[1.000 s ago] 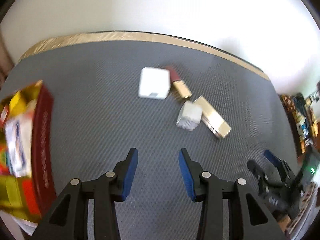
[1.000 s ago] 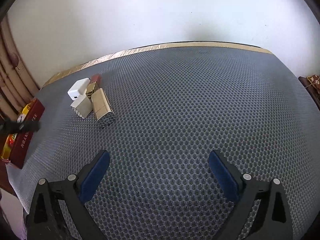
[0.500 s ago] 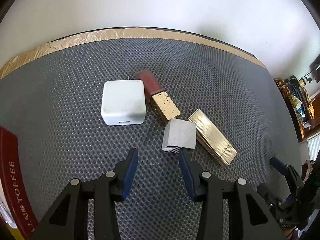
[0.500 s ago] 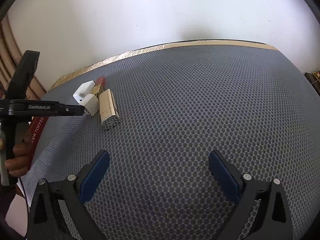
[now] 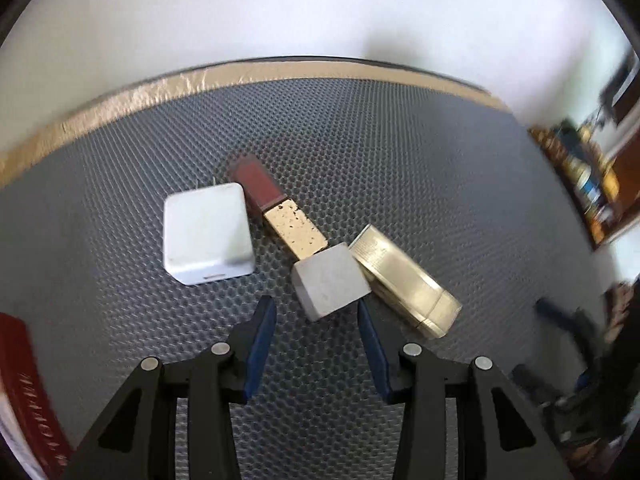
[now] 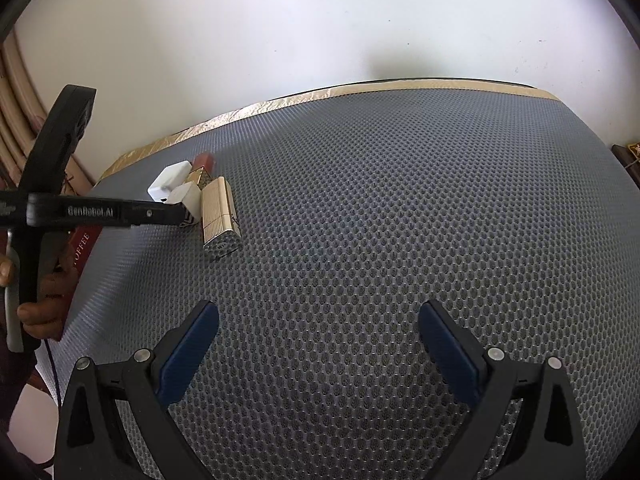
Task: Organize rigid objects
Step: 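Grasp the white cube with the left tool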
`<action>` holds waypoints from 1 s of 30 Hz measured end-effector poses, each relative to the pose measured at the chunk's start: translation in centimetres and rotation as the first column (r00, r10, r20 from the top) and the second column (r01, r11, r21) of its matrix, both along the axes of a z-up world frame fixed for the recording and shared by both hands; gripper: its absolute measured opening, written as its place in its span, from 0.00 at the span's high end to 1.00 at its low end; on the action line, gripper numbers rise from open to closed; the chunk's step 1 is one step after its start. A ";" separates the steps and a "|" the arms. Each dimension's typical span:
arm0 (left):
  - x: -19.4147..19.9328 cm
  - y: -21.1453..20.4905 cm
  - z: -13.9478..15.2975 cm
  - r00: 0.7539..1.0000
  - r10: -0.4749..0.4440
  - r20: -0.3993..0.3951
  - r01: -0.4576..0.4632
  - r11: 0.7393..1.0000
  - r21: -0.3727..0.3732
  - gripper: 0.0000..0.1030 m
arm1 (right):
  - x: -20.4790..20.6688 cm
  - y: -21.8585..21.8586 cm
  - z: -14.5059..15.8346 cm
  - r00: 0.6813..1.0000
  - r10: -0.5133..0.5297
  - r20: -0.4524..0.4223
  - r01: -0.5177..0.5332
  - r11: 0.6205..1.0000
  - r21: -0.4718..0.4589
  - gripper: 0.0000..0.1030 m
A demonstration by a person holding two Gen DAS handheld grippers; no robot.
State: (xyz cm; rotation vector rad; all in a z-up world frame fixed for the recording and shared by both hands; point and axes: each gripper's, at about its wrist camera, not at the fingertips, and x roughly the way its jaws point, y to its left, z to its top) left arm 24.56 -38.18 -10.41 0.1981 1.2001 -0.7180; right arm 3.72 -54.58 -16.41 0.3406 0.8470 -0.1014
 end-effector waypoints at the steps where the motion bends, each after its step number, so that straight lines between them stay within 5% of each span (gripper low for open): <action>1: 0.3 0.3 -0.1 1.000 0.009 -0.027 -0.010 1.000 -0.029 0.58 | 0.0 0.0 0.0 1.000 0.000 0.000 0.000 1.000 0.001 0.03; 7: 0.9 1.1 -0.2 0.994 0.027 -0.106 -0.038 0.994 -0.103 0.58 | -0.1 0.1 0.0 1.000 0.001 0.000 -0.001 1.000 0.001 0.03; 21: 2.5 3.3 -1.2 0.979 0.173 -0.107 -0.183 0.979 -0.086 0.58 | -0.2 0.2 0.0 1.000 0.000 0.003 0.000 1.000 0.006 0.03; 30: -1.4 6.3 -1.2 0.964 0.255 -0.073 -0.263 0.957 -0.123 0.66 | 0.1 0.3 -0.1 1.000 0.004 -0.008 -0.004 1.000 0.005 0.02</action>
